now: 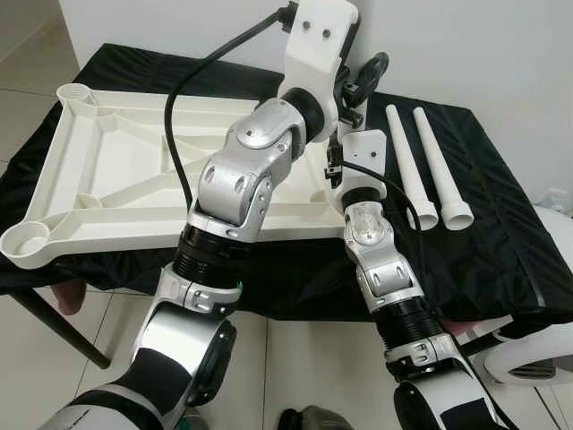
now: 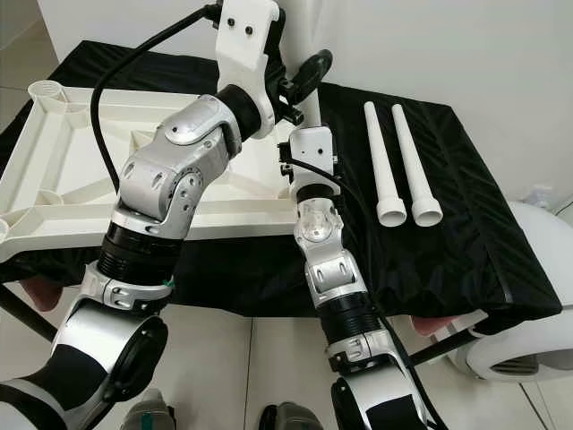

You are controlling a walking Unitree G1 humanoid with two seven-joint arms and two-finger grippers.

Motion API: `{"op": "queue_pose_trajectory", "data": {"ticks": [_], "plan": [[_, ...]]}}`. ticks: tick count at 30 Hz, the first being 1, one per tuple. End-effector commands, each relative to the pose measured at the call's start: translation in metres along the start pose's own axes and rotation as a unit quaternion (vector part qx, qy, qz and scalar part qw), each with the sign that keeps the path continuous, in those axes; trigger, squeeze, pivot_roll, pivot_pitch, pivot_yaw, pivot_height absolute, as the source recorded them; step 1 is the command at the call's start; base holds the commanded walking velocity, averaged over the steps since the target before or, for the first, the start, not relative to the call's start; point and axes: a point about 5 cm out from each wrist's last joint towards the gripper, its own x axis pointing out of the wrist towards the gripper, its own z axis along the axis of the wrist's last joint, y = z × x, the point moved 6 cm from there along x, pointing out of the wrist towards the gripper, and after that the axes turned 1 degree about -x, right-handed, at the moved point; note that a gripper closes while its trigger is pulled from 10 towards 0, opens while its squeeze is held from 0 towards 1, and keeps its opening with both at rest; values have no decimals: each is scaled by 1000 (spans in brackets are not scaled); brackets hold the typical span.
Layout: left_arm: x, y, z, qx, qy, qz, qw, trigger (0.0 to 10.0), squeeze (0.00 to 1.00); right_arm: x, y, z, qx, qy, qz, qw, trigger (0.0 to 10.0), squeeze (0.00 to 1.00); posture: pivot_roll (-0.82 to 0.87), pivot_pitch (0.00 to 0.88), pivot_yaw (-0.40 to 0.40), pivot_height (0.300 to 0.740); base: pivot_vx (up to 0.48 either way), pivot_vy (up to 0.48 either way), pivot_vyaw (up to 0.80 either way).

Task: Building children table

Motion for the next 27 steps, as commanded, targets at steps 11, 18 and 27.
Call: {"op": "queue_pose_trajectory", "data": {"ticks": [11,18,27], "plan": [[-3,-29,17,-31,-24,-76,996,10000,1000,-2,-9,-11,20,14,-4,1000,10000,0,86,5,-122,740,0,0,0],[-7,-32,17,-41,-23,-90,995,10000,0,-2,-13,-13,43,21,-14,999,10000,0,90,5,-120,740,0,0,0],[-32,-1,17,-105,-27,-80,991,10000,0,1,-34,-17,113,30,-50,992,10000,0,86,1,-113,740,0,0,0]]}}
